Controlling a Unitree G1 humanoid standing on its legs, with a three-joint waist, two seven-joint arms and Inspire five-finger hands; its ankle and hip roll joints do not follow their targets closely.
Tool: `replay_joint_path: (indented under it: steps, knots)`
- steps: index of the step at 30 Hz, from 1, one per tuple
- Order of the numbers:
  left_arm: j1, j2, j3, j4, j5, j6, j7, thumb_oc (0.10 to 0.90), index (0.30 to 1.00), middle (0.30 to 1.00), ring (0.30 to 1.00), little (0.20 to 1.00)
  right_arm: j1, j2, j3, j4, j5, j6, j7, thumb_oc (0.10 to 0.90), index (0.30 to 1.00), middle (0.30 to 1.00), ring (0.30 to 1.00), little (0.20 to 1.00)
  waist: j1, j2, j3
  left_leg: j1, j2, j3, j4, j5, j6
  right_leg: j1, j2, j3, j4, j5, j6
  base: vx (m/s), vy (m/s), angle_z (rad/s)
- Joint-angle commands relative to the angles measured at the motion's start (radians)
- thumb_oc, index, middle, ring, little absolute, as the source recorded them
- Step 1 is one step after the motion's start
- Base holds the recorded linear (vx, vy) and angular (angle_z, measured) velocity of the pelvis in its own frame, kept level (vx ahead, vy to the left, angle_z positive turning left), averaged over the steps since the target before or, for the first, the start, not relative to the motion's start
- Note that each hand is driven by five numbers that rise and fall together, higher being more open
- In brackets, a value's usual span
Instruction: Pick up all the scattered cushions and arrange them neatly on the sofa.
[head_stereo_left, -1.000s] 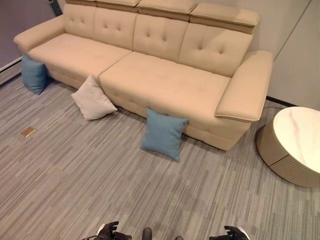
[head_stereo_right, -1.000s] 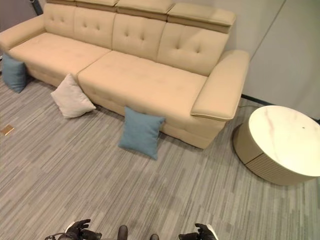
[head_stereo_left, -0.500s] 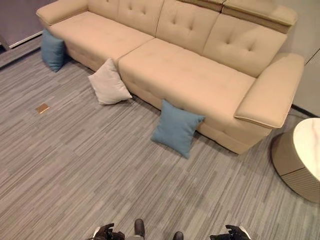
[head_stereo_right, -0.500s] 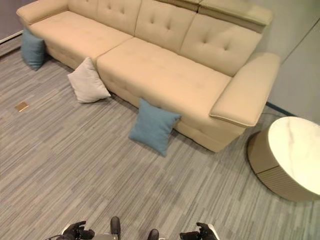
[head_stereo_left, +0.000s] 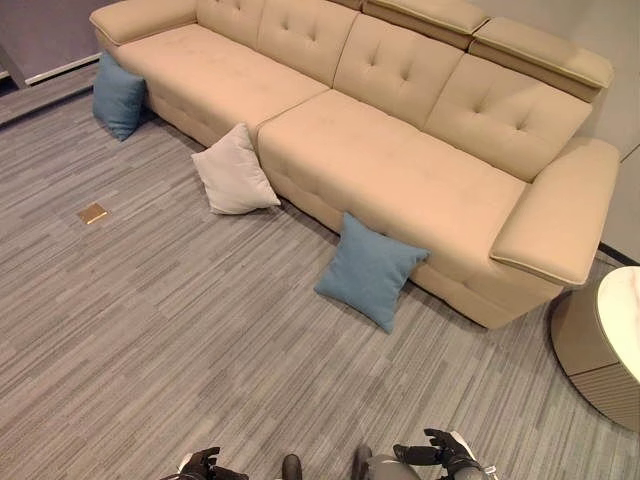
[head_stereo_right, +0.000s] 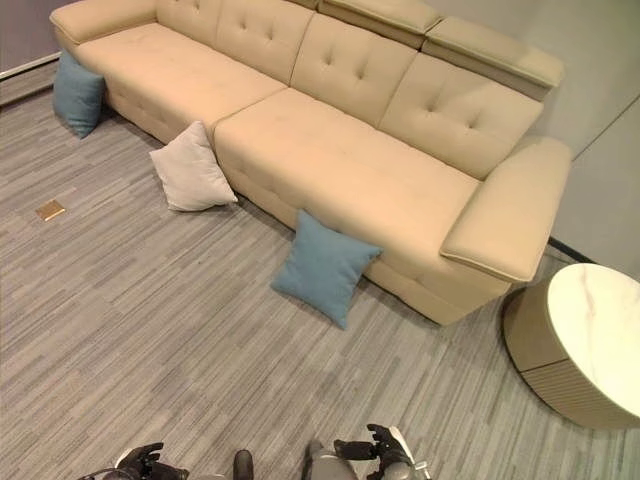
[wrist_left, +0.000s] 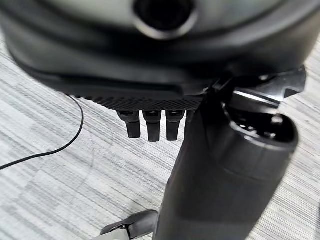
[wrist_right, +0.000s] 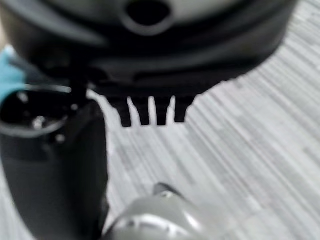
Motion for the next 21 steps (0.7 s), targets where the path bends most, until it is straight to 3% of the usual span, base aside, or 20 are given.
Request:
replay_joint_path:
  steps: [1,4,7,9,10,11,12,13,16,17,19,21]
  knots:
    - [-0.011,0.008,-0.003,-0.002,0.019,-0.035,0.000,0.800,0.900,0.900,0.900,0.900,0.002,-0.060,0.008,0.029,0.009,0.010,-0.014,0.800,0.900,0.900,0.900,0.900,-0.012,-0.012,0.012,0.048,-0.040,-0.121,0.054,-0.104,-0.056,0.075,0.031,-0.013,-0.140,0.140,0.031,0.33,-0.064,0.48]
    - [-0.012,-0.003,-0.015,-0.002,0.035,-0.037,-0.006,0.800,0.900,0.900,0.900,0.900,0.023,-0.061,0.008,0.034,0.014,0.005,-0.011,0.800,0.900,0.900,0.900,0.900,-0.028,-0.013,-0.007,0.077,-0.047,-0.147,0.064,-0.139,-0.062,0.117,0.048,0.004,-0.186,0.128,0.006,0.24,-0.077,0.58]
    - [-0.013,-0.014,-0.018,-0.009,0.028,-0.042,-0.014,0.800,0.900,0.900,0.900,0.900,0.033,-0.061,-0.003,0.044,0.019,-0.001,-0.007,0.800,0.900,0.900,0.900,0.900,-0.032,-0.007,-0.024,0.063,-0.031,-0.135,0.157,-0.132,-0.111,0.172,0.051,-0.020,-0.225,0.123,-0.006,0.23,-0.106,0.61]
    - [-0.027,-0.018,-0.033,-0.032,0.023,-0.046,-0.020,0.800,0.900,0.900,0.900,0.900,0.028,-0.064,-0.004,0.042,0.025,-0.004,-0.006,0.800,0.900,0.900,0.900,0.900,-0.027,-0.021,-0.005,-0.032,-0.014,-0.078,0.330,-0.069,-0.160,0.224,0.032,-0.025,-0.247,0.115,-0.018,0.08,-0.070,0.31]
    - [-0.027,-0.018,-0.033,-0.032,0.023,-0.046,-0.020,0.800,0.900,0.900,0.900,0.900,0.028,-0.064,-0.005,0.042,0.025,-0.005,-0.006,0.800,0.900,0.900,0.900,0.900,-0.027,-0.020,-0.005,-0.037,-0.012,-0.078,0.339,-0.073,-0.161,0.223,0.033,-0.026,-0.247,0.115,-0.018,0.04,-0.098,0.11]
    - [-0.041,-0.017,-0.043,-0.041,0.016,-0.043,-0.021,0.800,0.900,0.900,0.900,0.900,0.019,-0.066,-0.001,0.047,0.030,-0.003,-0.007,0.800,0.900,0.900,0.900,0.900,-0.017,-0.038,0.014,-0.126,0.013,-0.027,0.492,-0.034,-0.172,0.254,0.022,-0.028,-0.253,0.102,-0.039,0.02,-0.073,-0.16]
    - [-0.041,-0.017,-0.044,-0.041,0.016,-0.043,-0.021,0.800,0.900,0.900,0.900,0.900,0.018,-0.066,-0.001,0.047,0.030,-0.003,-0.007,0.800,0.900,0.900,0.900,0.900,-0.018,-0.037,0.014,-0.131,0.015,-0.027,0.499,-0.037,-0.173,0.252,0.023,-0.029,-0.253,0.102,-0.040,0.13,-0.126,-0.07]
    - [-0.045,-0.016,-0.046,-0.041,0.012,-0.040,-0.019,0.800,0.900,0.900,0.900,0.900,0.019,-0.065,-0.007,0.052,0.046,0.001,-0.006,0.800,0.900,0.900,0.900,0.900,-0.015,-0.051,0.013,-0.173,0.046,0.019,0.550,-0.034,-0.158,0.277,0.017,-0.025,-0.259,0.084,-0.054,0.14,-0.060,-0.05]
    - [-0.043,-0.017,-0.050,-0.036,0.011,-0.038,-0.020,0.800,0.900,0.900,0.900,0.900,0.022,-0.065,-0.008,0.052,0.053,0.001,-0.007,0.800,0.900,0.900,0.900,0.900,-0.006,-0.056,0.010,-0.203,0.049,0.030,0.511,-0.059,-0.140,0.298,0.017,-0.018,-0.266,0.069,-0.055,0.19,-0.010,0.06]
    - [-0.040,-0.017,-0.054,-0.030,0.016,-0.035,-0.020,0.800,0.900,0.900,0.900,0.900,0.026,-0.064,-0.004,0.057,0.047,0.002,-0.010,0.800,0.900,0.900,0.900,0.900,0.004,-0.061,0.003,-0.221,0.034,0.007,0.432,-0.089,-0.127,0.316,0.019,-0.006,-0.279,0.057,-0.046,0.14,0.030,0.03]
    - [-0.040,-0.017,-0.054,-0.030,0.017,-0.035,-0.020,0.800,0.900,0.900,0.900,0.900,0.026,-0.064,-0.004,0.057,0.047,0.001,-0.010,0.800,0.900,0.900,0.900,0.900,0.004,-0.061,0.005,-0.216,0.033,0.007,0.430,-0.089,-0.127,0.319,0.018,-0.005,-0.280,0.056,-0.046,0.15,0.048,-0.11]
    - [-0.034,-0.019,-0.058,-0.019,0.020,-0.035,-0.016,0.800,0.900,0.900,0.900,0.900,0.028,-0.065,-0.003,0.063,0.045,-0.002,-0.019,0.800,0.900,0.900,0.900,0.900,0.024,-0.050,0.001,-0.251,0.031,-0.072,0.260,-0.015,-0.143,0.356,0.036,0.025,-0.293,0.032,-0.039,0.34,0.142,-0.23]
